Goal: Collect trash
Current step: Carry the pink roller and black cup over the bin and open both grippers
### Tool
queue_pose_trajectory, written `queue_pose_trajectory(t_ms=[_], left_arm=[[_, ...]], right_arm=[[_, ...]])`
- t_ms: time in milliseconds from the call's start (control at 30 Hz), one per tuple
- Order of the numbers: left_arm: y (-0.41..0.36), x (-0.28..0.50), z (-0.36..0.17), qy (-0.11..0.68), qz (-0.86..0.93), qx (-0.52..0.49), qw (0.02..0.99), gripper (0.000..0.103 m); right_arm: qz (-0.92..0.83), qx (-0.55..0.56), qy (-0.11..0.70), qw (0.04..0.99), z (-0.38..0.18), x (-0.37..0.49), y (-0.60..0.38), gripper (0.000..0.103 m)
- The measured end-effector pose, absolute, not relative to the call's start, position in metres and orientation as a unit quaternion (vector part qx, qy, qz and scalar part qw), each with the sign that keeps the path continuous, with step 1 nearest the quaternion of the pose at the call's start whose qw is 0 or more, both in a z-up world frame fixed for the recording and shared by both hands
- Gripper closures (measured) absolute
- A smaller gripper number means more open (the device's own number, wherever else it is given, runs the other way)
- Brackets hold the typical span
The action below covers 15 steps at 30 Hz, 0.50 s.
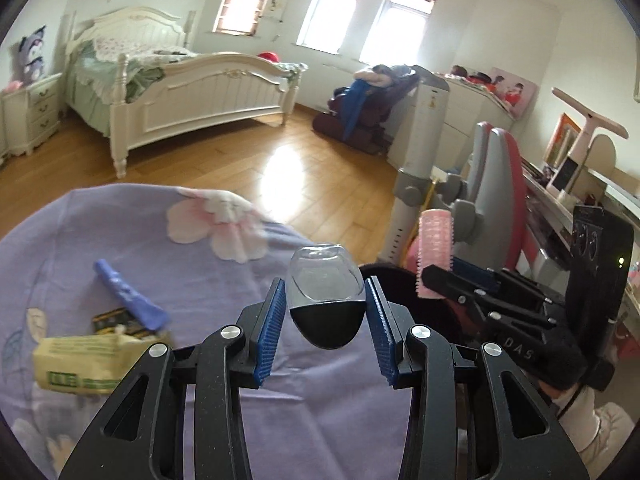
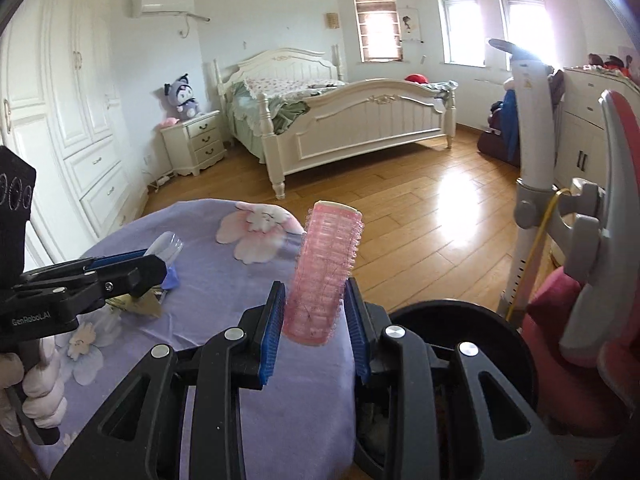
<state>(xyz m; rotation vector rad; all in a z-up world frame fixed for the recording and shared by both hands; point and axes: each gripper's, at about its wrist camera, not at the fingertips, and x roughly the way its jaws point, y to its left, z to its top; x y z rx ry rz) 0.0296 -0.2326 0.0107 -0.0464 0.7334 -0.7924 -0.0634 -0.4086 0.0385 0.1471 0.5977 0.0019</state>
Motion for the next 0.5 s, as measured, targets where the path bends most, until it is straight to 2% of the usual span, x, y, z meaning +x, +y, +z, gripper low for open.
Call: queue_pose_trajectory(t_ms=[233,500], left_arm=[[-0.305,0.011,-0.012,0.371,-0.413,-0.005,0.832,0.062],[-0.346,0.011,-0.033,0.393,-0.43,0.023,0.812,0.062]], right_arm=[[-0.053,0.094,0.314,0.943,0.003,-0.082,-0.452,0.073],[-0.078,0.123,0.331,0.932,-0.025,-0.1,-0.48,0.073]])
